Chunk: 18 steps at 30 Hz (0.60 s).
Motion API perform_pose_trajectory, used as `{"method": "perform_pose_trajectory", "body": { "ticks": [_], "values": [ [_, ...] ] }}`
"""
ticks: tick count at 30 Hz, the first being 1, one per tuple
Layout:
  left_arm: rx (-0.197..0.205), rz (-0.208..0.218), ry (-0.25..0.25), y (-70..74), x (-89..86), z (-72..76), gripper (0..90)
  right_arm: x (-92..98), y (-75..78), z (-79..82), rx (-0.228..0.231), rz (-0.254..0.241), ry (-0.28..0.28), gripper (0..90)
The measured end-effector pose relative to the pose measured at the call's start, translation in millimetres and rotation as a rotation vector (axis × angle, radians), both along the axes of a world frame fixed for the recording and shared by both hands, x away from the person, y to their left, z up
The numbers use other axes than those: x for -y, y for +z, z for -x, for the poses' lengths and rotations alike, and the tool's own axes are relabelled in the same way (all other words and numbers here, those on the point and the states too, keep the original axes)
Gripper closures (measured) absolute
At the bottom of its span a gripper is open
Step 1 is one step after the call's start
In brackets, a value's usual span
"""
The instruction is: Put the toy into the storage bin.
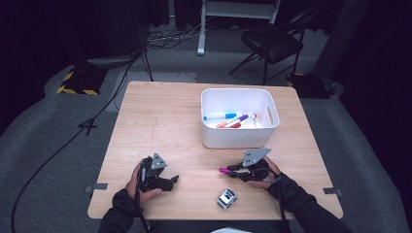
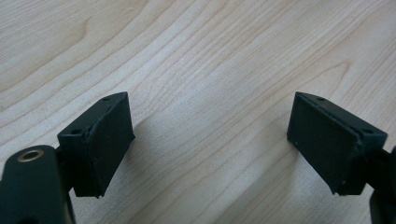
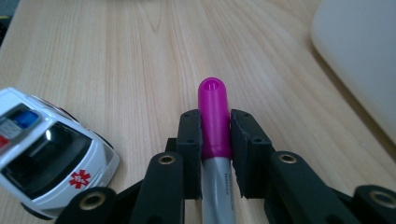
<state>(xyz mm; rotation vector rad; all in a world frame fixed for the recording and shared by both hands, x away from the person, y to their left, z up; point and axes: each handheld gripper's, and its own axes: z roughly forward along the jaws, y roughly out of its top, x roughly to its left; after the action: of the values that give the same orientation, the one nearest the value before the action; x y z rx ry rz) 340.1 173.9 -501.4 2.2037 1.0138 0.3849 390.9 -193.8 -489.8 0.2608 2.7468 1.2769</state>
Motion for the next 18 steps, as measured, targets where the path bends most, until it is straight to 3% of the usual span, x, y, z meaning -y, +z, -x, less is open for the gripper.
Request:
{"method": "perform_pose_trajectory", "body": {
  "ticks": [9,18],
  "values": [
    [-0.002,-0.001,0.001,0.1,-0.1,0.1,14.7,23.1,30.1,2.4,0.043,-0.14,-0.033,74.9],
    [0.0,-0.001,-0.001,0.1,-0.1,-0.1,14.6,52.3,53.8,1.4,0.095,-0.222,-0.085,74.9]
  ]
}}
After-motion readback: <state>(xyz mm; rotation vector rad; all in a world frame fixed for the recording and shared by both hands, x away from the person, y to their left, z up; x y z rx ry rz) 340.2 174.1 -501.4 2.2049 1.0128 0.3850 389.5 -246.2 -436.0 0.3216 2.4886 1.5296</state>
